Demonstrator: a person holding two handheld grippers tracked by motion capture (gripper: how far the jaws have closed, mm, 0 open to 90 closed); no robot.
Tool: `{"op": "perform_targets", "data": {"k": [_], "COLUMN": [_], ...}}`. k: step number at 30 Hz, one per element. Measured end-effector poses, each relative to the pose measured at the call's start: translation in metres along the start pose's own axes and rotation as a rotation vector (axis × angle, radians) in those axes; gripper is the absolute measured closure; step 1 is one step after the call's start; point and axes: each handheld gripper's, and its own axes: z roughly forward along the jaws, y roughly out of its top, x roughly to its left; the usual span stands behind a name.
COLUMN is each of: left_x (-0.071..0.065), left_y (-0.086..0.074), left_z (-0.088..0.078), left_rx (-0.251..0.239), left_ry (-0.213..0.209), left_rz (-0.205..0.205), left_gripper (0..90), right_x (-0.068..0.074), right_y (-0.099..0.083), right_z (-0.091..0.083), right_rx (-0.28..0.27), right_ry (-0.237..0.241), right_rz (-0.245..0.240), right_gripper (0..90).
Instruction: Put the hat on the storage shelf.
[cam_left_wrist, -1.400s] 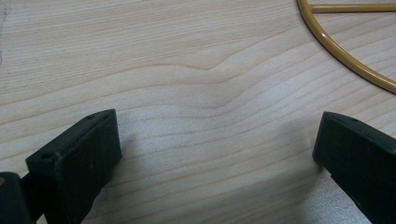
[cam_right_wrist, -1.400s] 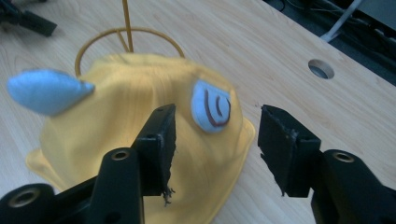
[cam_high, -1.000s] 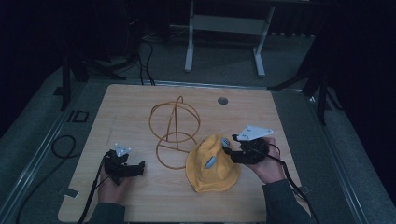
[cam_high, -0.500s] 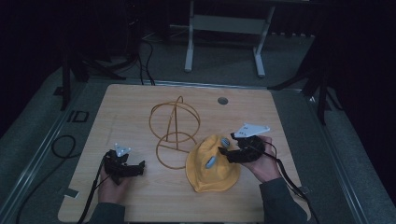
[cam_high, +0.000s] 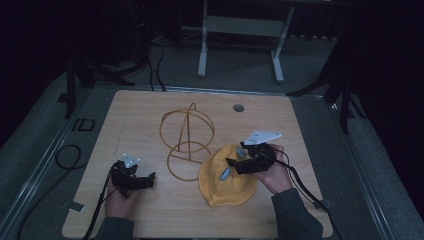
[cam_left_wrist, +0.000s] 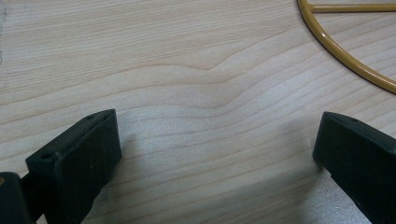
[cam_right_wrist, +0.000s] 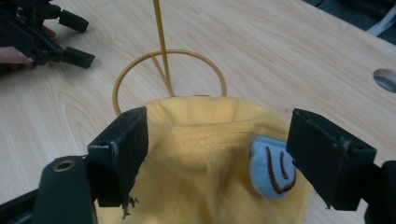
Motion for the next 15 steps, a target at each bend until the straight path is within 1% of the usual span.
{"op": "perform_targets", "data": {"k": [1,4,8,9,10,11,12,13,14,15], "left_x": [0.0,0.0,0.0,0.0,0.0,0.0,0.0,0.0,0.0,0.0], "left_y": [0.0,0.0,0.0,0.0,0.0,0.0,0.0,0.0,0.0,0.0], "left_z": [0.0,0.0,0.0,0.0,0.0,0.0,0.0,0.0,0.0,0.0], "left_rx": [0.0,0.0,0.001,0.001,0.001,0.0,0.0,0.001,0.001,0.0], "left_ry": [0.0,0.0,0.0,0.0,0.0,0.001,0.001,0.001,0.001,0.001], "left_rz": [0.0,0.001,0.003,0.003,0.003,0.002,0.002,0.003,0.003,0.003], "left_gripper": [0.8,0.8,0.8,0.8,0.8,0.8,0.8,0.8,0.8,0.8], "right_x": [0.001,0.003,0.002,0.002,0.002,0.001,0.001,0.001,0.001,0.001], "right_y": [-0.001,-0.001,-0.002,-0.002,-0.002,-0.002,-0.002,-0.003,-0.003,-0.003], "right_z": [0.003,0.007,0.011,0.013,0.013,0.014,0.014,0.015,0.015,0.015], "right_rx": [0.009,0.018,0.039,0.048,0.048,0.056,0.056,0.065,0.065,0.063], "right_ry": [0.011,0.025,0.032,0.042,0.042,0.039,0.039,0.036,0.036,0.03], "right_rz": [0.005,0.015,0.02,0.025,0.025,0.026,0.026,0.025,0.025,0.022], "right_gripper": [20.4,20.4,21.3,24.1,24.1,27.9,27.9,33.0,33.0,39.5]}}
